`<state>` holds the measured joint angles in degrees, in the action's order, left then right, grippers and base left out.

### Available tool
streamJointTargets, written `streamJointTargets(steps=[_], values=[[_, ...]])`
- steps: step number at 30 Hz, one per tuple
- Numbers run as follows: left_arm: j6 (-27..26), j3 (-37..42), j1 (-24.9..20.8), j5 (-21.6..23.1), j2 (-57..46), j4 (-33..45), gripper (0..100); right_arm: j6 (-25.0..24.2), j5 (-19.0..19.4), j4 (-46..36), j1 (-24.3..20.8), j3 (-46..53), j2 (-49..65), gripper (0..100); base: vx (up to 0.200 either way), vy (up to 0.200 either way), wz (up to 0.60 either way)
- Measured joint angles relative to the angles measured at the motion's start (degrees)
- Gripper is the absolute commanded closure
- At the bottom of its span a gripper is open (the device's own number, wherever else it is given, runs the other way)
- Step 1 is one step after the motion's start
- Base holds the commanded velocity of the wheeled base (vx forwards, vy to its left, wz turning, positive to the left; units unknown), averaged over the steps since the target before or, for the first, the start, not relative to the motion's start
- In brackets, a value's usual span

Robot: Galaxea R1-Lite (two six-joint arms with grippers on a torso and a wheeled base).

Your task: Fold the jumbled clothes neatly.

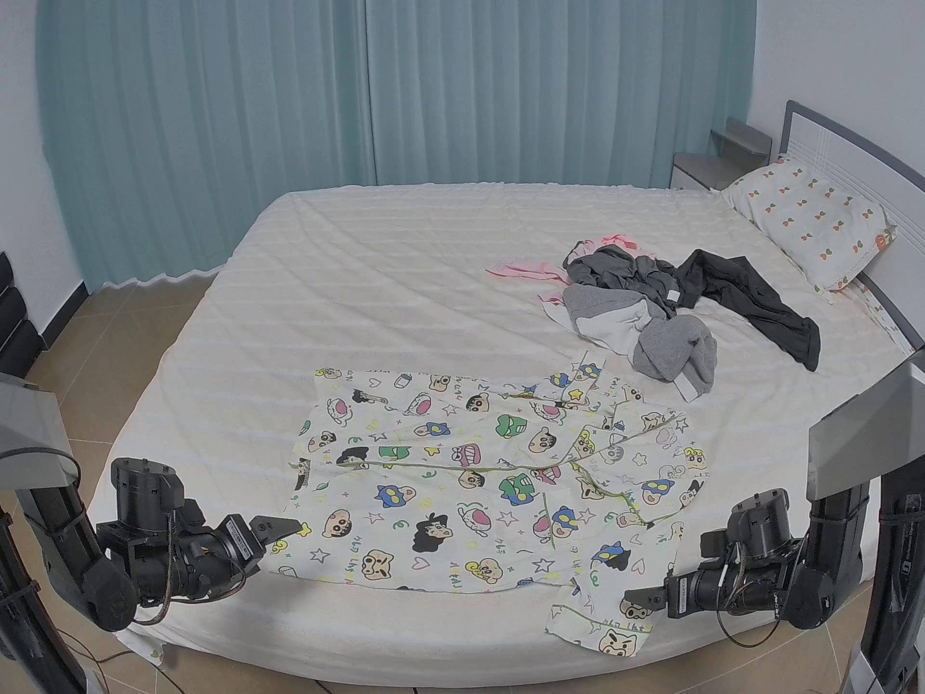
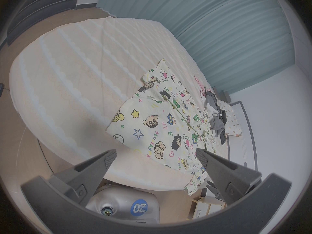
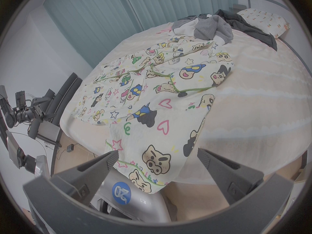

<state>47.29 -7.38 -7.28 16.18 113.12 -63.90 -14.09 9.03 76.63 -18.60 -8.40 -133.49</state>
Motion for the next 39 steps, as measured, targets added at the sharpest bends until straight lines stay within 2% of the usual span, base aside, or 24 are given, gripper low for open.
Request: streamJointTargets(steps=[4, 13, 19, 23, 24, 39], values=[[0.0, 0.0, 0.0, 0.0, 0.2, -0.1, 0, 0.0, -0.5, 4.7, -0.4, -0.1, -2.9, 0, 0.0, 0.0, 0.0], [0.0, 0.2, -0.1, -0.3, 0.3, -0.1, 0, -0.1, -1.0, 5.6, -2.8, 0.4, -6.4, 0, 0.0, 0.0, 0.0], [-0.1, 0.4, -0.3, -0.3, 0.4, -0.1, 0, -0.5, -6.1, 8.9, -5.0, -0.6, -9.9, 0, 0.0, 0.0, 0.0], [-0.1, 0.4, -0.4, -0.3, 0.4, -0.1, 0, -1.0, -7.7, 12.2, -5.8, -0.8, -11.9, 0, 0.0, 0.0, 0.0], [-0.1, 0.4, -0.4, -0.3, 0.4, -0.1, 0, -1.0, -7.8, 12.4, -5.9, -0.7, -12.3, 100, 0.0, 0.0, 0.0], [-0.1, 0.7, -0.5, -0.3, 0.4, -0.1, 0, -0.1, -8.0, 12.3, -6.2, 2.5, -12.2, 100, 0.0, 0.0, 0.0]])
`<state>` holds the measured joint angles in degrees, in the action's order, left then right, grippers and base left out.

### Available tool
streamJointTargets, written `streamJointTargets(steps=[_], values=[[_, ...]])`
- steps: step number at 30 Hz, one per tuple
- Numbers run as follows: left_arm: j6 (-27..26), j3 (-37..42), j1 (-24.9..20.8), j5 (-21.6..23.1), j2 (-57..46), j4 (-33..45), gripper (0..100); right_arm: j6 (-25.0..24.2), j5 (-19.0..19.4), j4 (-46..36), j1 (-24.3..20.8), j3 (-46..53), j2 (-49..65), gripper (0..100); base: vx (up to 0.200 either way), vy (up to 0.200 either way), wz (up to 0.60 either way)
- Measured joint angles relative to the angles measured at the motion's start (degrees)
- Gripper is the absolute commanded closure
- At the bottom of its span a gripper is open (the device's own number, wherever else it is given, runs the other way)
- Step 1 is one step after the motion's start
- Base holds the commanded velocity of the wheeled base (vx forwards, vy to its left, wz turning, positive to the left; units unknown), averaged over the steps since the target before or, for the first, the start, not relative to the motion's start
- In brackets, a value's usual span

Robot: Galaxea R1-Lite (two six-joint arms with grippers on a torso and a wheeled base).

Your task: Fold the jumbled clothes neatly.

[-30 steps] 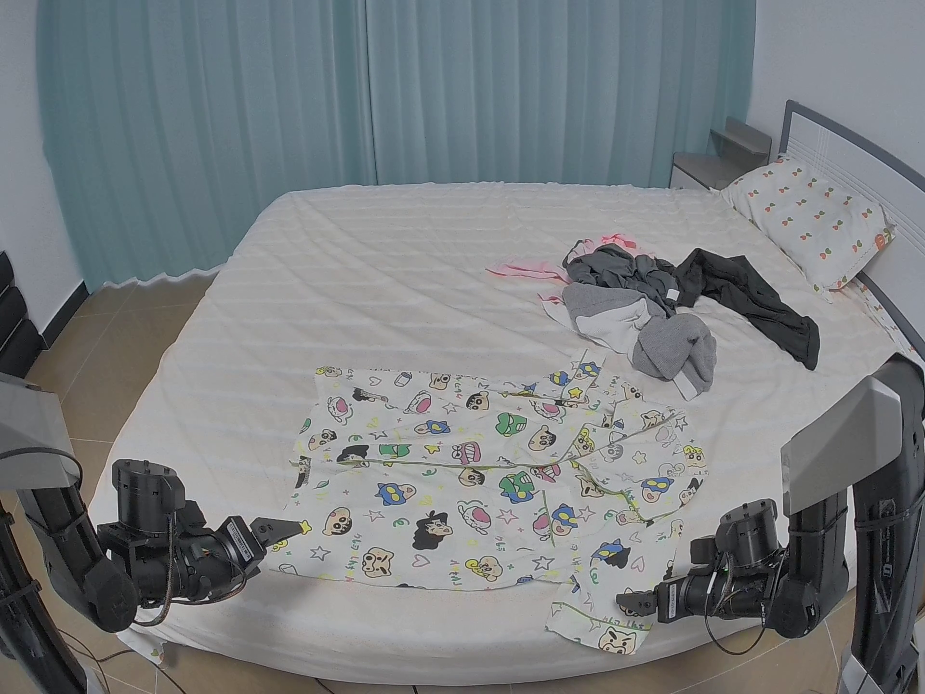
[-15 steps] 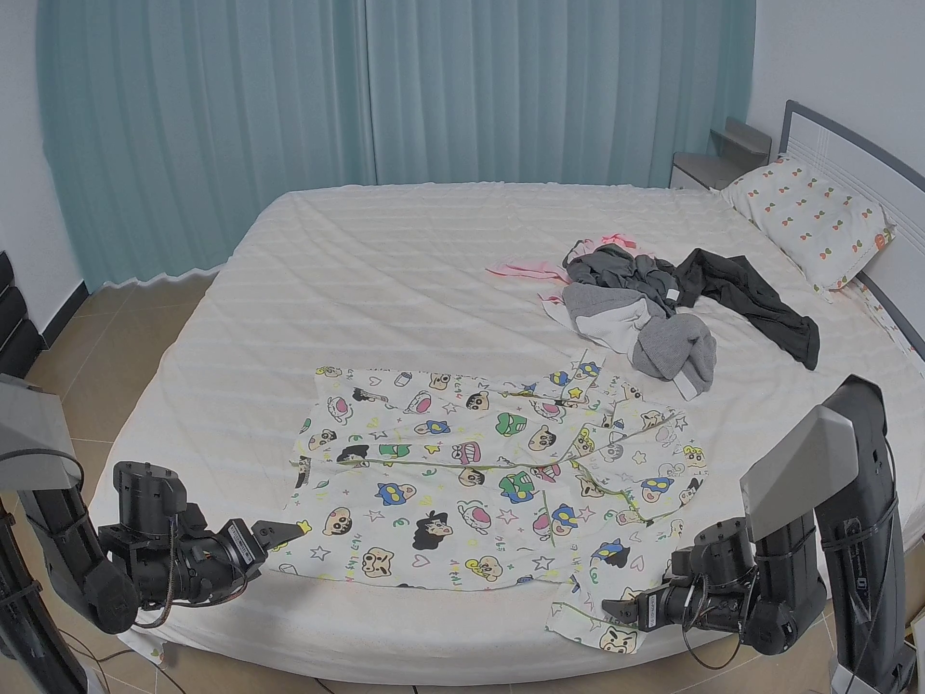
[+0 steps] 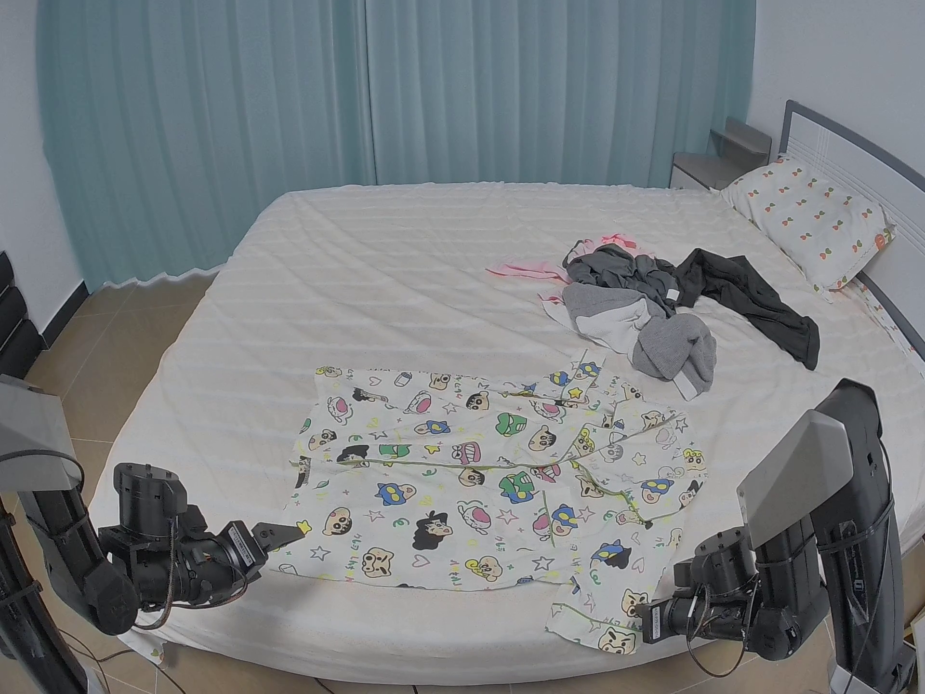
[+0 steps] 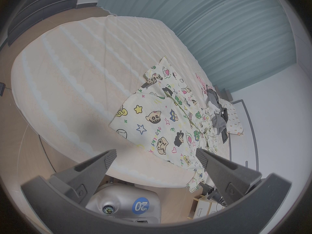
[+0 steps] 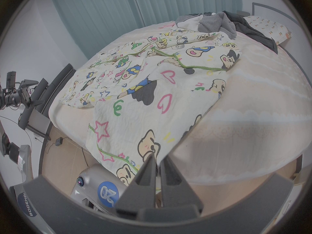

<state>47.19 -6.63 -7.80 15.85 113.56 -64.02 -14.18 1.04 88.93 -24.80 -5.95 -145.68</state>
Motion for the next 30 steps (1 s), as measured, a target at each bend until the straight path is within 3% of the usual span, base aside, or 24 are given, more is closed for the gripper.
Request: streamJointTargets(steps=[6, 12, 15, 22, 30], values=[[0.0, 0.2, 0.0, 0.0, 0.0, 0.0, 0, 2.1, -0.1, 0.0, 0.5, 2.2, 1.4, 100, 0.0, 0.0, 0.0], [-0.1, 0.6, -0.9, -0.1, 0.0, 0.0, 0, 8.7, -0.1, 0.0, 2.4, 4.4, 2.2, 100, 0.0, 0.0, 0.0], [-0.2, 0.9, -1.8, -1.0, 0.0, 0.0, 0, 9.6, -0.2, -1.0, 3.5, 4.7, 2.5, 100, 0.0, 0.0, 0.0], [-0.4, 0.6, -3.8, -6.7, 2.0, -1.6, 0, 11.2, -0.2, -8.3, 4.0, 4.9, 4.5, 100, 0.0, 0.0, 0.0], [-1.5, -2.4, -6.4, -16.6, 11.3, -10.4, 0, 11.8, -0.1, -10.6, 4.3, 4.9, 7.6, 100, 0.0, 0.0, 0.0]])
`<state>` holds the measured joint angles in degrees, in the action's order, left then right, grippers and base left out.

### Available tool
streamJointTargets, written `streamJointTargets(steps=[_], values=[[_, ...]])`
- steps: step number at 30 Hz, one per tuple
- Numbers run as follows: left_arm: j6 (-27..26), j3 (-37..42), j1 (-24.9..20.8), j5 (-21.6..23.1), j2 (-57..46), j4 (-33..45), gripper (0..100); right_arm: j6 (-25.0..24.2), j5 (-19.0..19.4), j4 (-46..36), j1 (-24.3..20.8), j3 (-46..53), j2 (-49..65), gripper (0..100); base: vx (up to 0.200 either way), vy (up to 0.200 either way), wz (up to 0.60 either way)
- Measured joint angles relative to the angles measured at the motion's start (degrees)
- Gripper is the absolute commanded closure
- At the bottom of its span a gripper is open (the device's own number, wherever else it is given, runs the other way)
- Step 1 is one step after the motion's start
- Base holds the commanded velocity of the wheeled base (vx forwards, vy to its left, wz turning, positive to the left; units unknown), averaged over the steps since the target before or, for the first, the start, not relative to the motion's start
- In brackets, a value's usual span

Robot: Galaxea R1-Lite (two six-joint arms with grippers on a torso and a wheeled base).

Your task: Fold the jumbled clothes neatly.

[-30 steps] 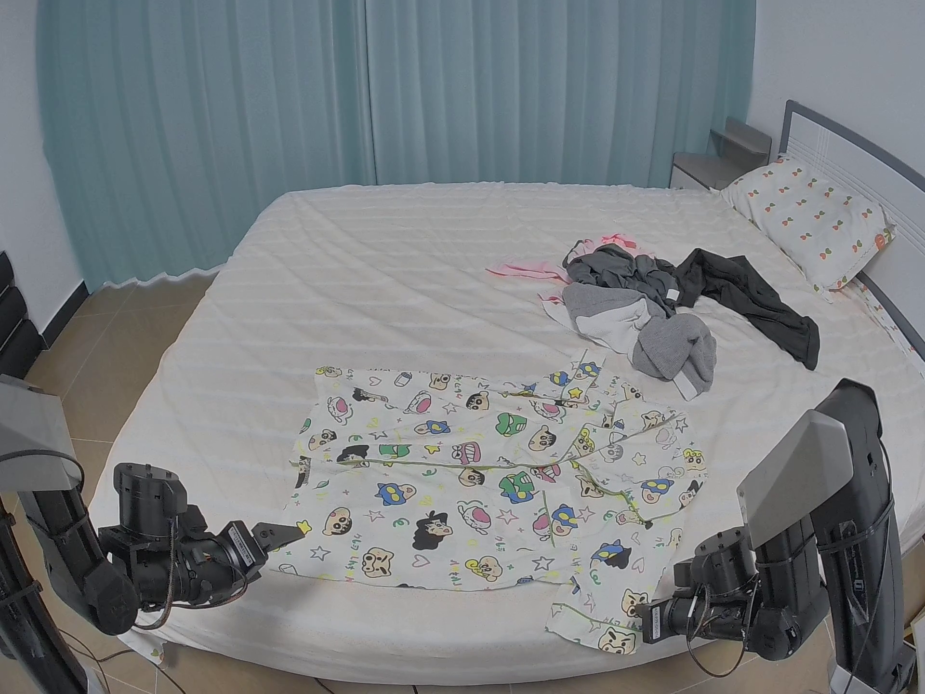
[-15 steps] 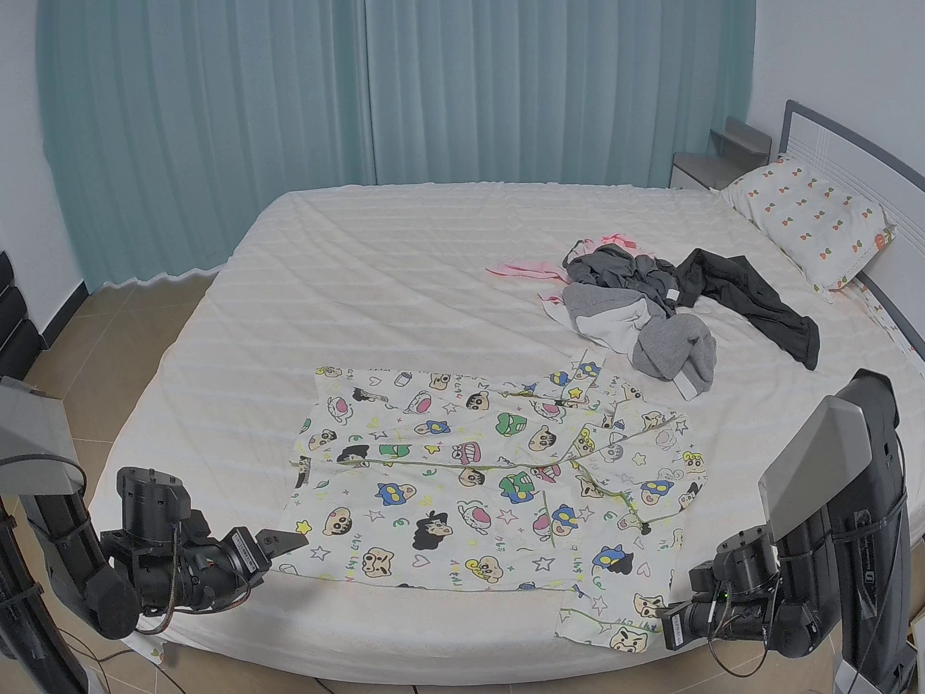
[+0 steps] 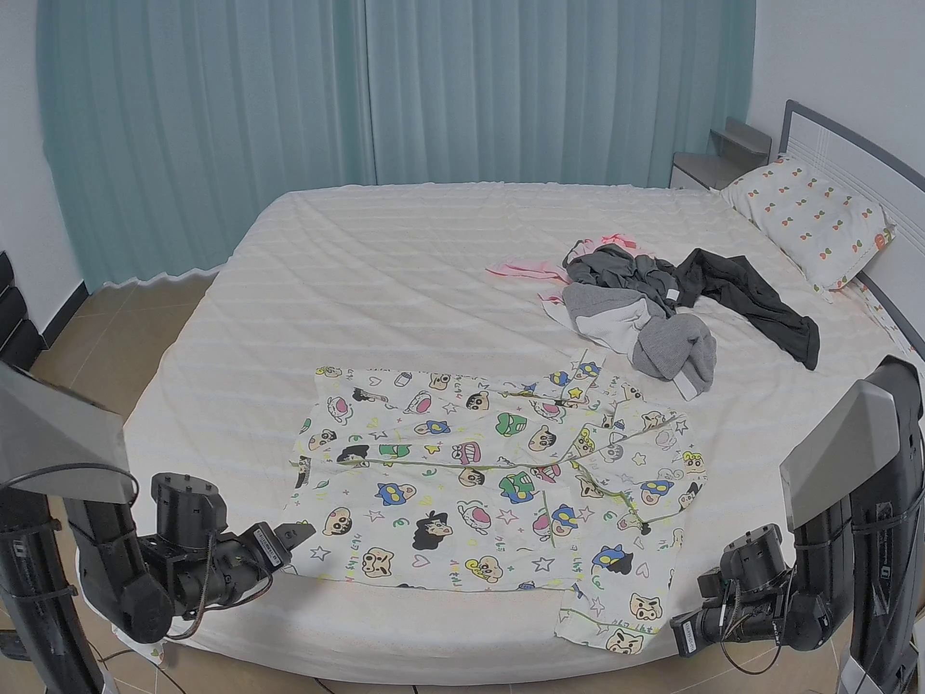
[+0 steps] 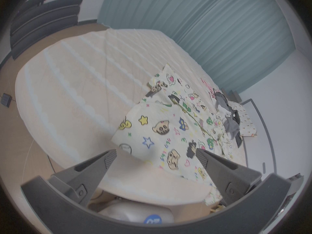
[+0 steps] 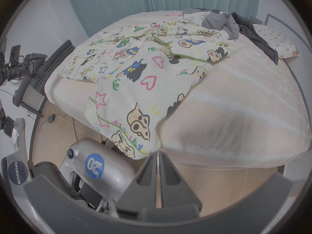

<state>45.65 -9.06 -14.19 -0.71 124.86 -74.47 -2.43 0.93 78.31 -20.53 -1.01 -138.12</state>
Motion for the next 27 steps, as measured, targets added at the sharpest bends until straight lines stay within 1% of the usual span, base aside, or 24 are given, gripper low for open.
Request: streamJointTargets(steps=[2, 4, 6, 14, 16, 17, 24, 27], values=[[-1.5, -0.6, -0.5, -1.7, 2.7, -1.5, 0, 0.0, 0.0, 0.0, 0.0, 0.0, 0.3, 100, 0.0, 0.0, 0.0], [-4.6, -1.4, -1.2, -3.9, 6.3, -3.2, 0, 0.1, 0.0, -0.1, 0.0, 0.0, 0.7, 100, 0.0, 0.0, 0.0], [-5.9, -2.0, -1.6, -5.1, 8.4, -4.2, 0, 0.1, 0.0, -0.2, 0.0, 0.0, 0.9, 100, 0.0, 0.0, 0.0], [-6.6, -4.9, -2.4, -5.7, 13.1, -4.1, 0, 0.1, 0.0, -0.1, -0.2, 0.0, 1.4, 100, 0.0, 0.0, 0.0], [-6.8, -5.7, -2.4, -6.4, 13.6, -4.1, 0, 0.2, 0.0, -0.1, -0.2, 0.0, 1.4, 100, 0.0, 0.0, 0.0], [-7.0, -6.3, -2.4, -7.1, 14.0, -4.1, 100, 0.2, 0.0, -0.1, -0.2, 0.0, 1.4, 100, 0.0, 0.0, 0.0], [-8.0, -7.8, -2.2, -10.6, 15.8, -3.9, 100, 0.3, 0.0, -0.1, -0.4, 0.0, 1.5, 100, 0.0, 0.0, 0.0], [-8.0, -7.6, -2.3, -12.8, 16.2, -3.9, 100, 0.4, 0.0, -0.1, -0.4, 0.0, 1.5, 100, 0.0, 0.0, 0.0]])
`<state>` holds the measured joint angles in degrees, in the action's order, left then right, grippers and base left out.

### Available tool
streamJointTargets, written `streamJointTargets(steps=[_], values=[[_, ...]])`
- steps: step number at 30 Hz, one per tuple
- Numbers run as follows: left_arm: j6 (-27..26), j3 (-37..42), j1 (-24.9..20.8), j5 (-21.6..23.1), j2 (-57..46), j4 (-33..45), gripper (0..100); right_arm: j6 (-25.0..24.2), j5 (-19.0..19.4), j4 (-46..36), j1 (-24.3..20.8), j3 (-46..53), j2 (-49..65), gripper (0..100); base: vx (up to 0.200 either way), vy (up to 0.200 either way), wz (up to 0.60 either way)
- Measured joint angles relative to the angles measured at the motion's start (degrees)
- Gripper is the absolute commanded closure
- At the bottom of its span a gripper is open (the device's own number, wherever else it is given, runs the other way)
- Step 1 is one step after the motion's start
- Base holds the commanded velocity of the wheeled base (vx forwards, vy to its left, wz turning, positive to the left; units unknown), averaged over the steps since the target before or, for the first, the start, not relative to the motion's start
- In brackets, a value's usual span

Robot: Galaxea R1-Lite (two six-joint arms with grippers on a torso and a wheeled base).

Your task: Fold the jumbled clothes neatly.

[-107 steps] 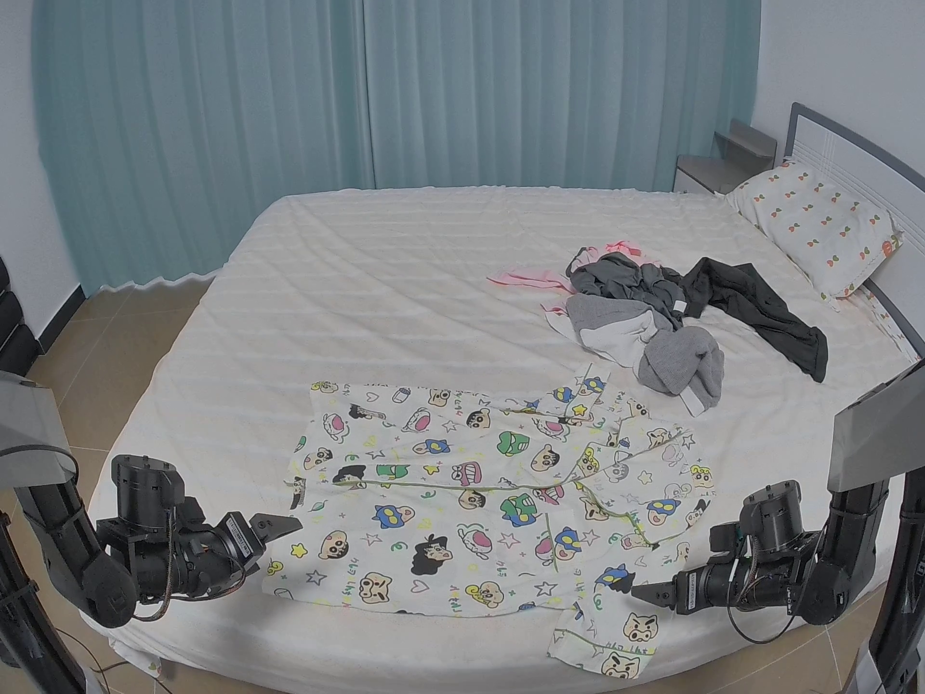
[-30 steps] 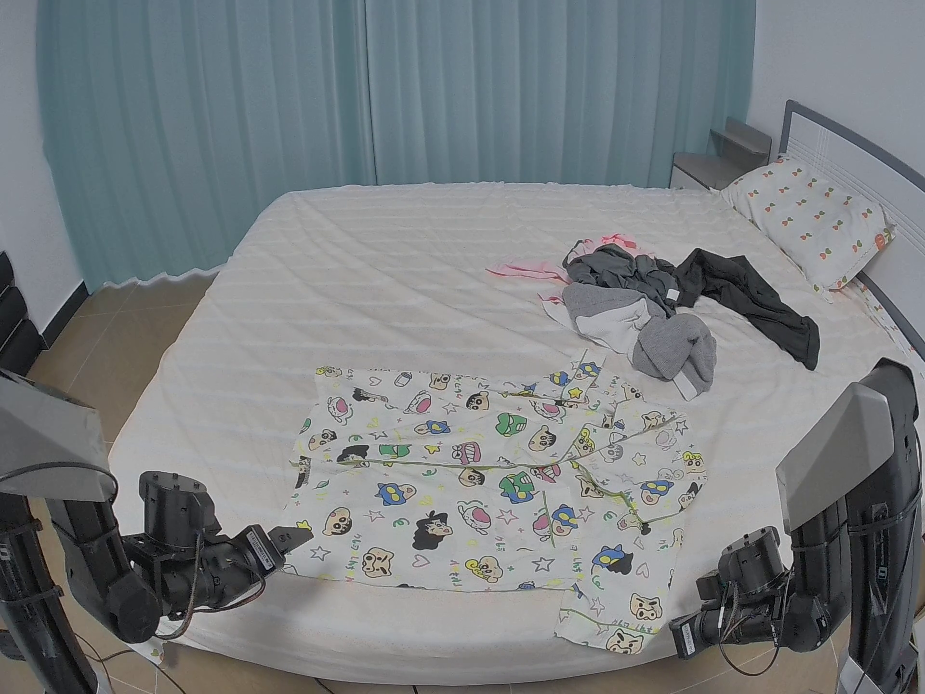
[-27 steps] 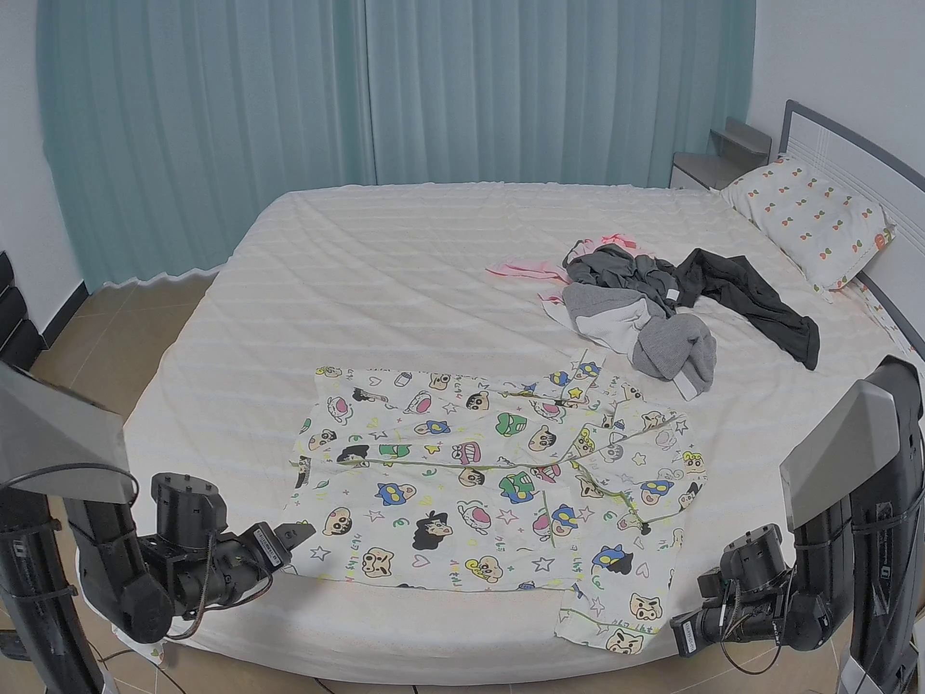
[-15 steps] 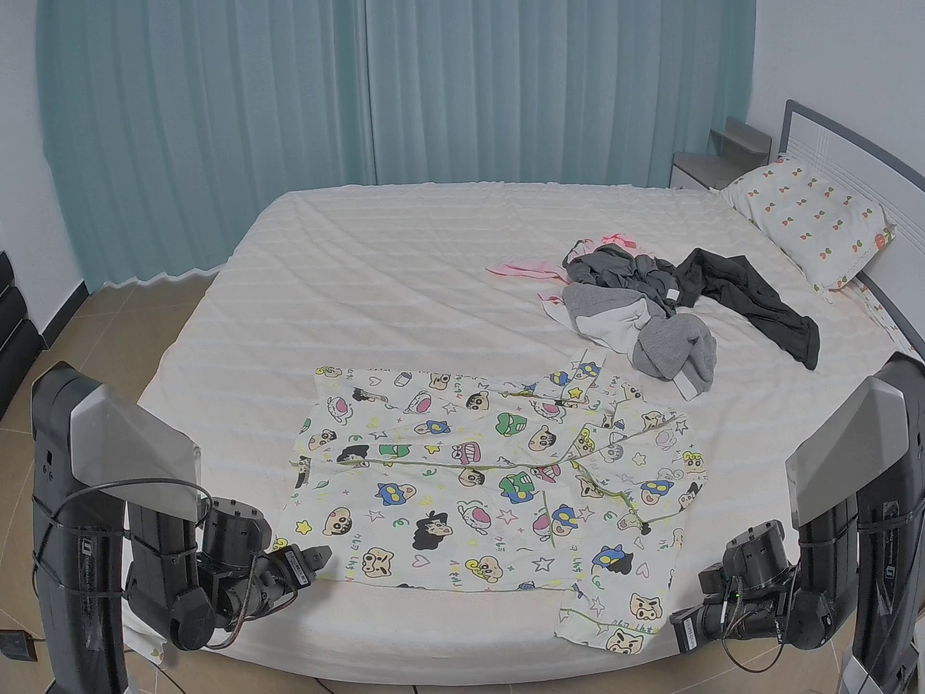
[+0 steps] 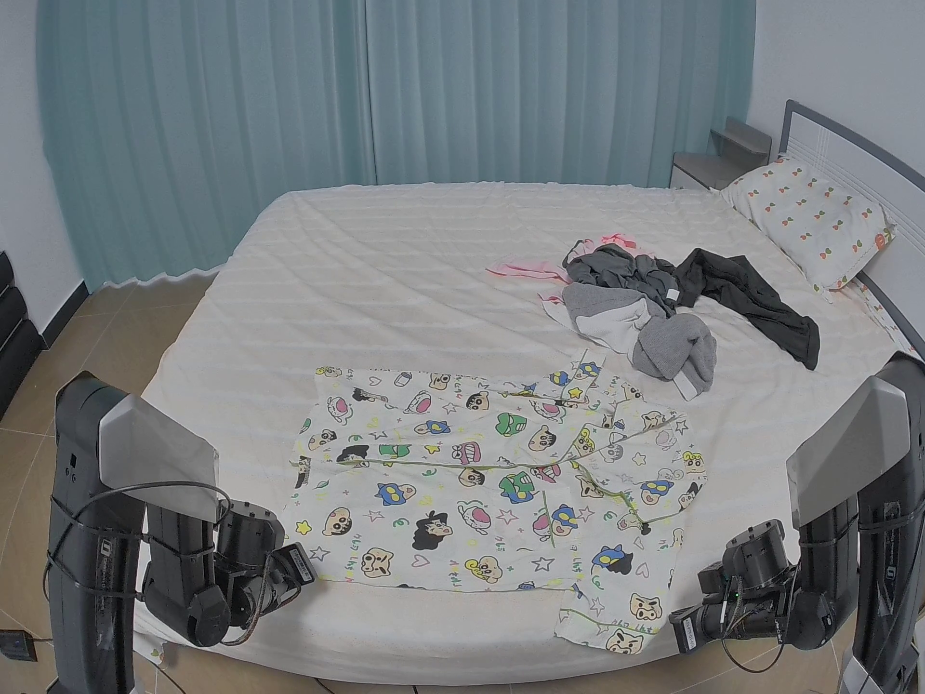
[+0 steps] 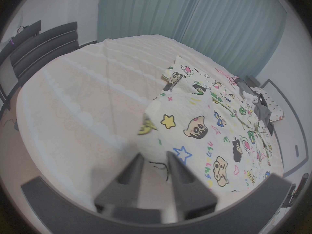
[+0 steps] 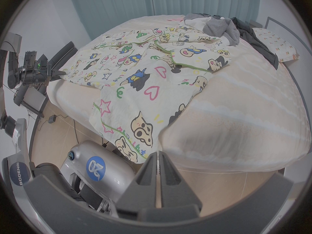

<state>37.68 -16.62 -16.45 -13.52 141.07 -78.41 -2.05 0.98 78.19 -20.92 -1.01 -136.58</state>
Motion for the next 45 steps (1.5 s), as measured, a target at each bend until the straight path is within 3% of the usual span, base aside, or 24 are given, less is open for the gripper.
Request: streamJointTargets(steps=[17, 28, 29, 38, 45], values=[[-0.2, 9.5, -1.4, -1.1, 0.2, -0.6, 100, 0.9, -0.1, -4.9, -0.3, 0.0, 2.3, 100, 0.0, 0.0, 0.0], [-0.3, 11.4, -2.4, -1.8, 0.1, -0.6, 100, 1.0, -0.2, -5.4, -0.3, 0.0, 3.7, 100, 0.0, 0.0, 0.0], [-0.3, 11.5, -2.4, -1.9, 0.1, -0.6, 0, 0.9, -0.2, -5.4, -0.3, 0.0, 3.7, 100, 0.0, 0.0, 0.0], [-0.1, 13.9, -2.2, -1.3, -1.2, -2.2, 0, 0.9, -0.2, -5.5, -0.3, 0.0, 4.0, 100, 0.0, 0.0, 0.0], [0.0, 15.5, 0.0, 2.4, -8.2, -3.8, 0, 0.9, -0.2, -5.5, -0.3, 0.0, 4.9, 100, 0.0, 0.0, 0.0]])
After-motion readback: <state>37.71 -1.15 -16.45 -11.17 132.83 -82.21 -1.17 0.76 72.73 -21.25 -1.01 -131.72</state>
